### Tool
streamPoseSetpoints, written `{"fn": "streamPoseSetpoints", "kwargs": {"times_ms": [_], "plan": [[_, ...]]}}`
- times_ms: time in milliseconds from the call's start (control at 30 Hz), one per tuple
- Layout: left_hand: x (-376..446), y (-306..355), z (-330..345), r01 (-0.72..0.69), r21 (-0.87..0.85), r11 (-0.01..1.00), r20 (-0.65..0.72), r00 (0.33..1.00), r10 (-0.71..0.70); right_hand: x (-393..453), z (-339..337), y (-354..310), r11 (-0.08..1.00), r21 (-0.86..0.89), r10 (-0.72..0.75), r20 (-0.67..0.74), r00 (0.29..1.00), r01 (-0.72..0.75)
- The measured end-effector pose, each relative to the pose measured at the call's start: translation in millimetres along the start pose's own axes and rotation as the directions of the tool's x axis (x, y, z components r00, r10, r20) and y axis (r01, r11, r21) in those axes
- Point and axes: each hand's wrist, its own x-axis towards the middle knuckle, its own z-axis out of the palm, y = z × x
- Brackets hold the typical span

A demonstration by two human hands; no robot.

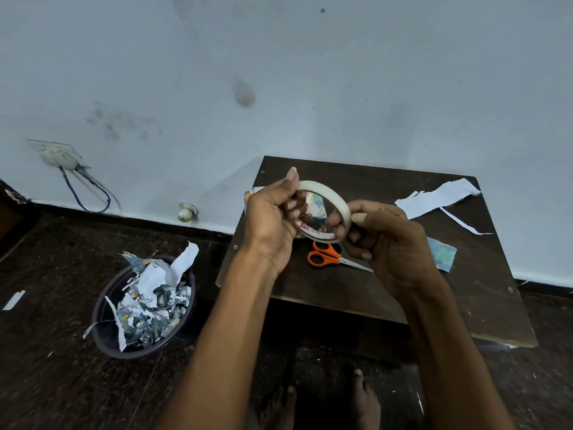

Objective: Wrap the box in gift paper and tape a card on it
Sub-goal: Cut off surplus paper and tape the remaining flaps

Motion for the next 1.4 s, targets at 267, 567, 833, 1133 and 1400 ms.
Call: {"fn": "streamPoseSetpoints", "kwargs": {"times_ms": [267,567,833,1133,1400], "plan": [[0,-4,2,0.148,-0.187,0.971,-0.001,0.989,-0.151,-2,7,-3,0.997,0.08,0.015,-0.018,1.0,-0.013],[3,-6,0,0.232,-0.342,0.911,0.058,0.973,-0.225,1,9,7,0.991,0.131,0.006,0.021,1.0,-0.009],[4,-2,-3,0.025,0.016,1.0,-0.09,0.996,-0.023,-1,-4,4,0.994,0.104,0.014,0.066,0.998,-0.02],[-8,-6,3,-0.344,0.508,0.789,0.247,0.936,0.25,-2,5,3,0.992,-0.122,0.021,-0.038,0.999,-0.026],[-3,-7,-2,-0.239,0.515,0.823,0.307,0.948,0.084,-2,1,-2,0.99,-0.127,0.068,-0.003,0.998,-0.068]]}}
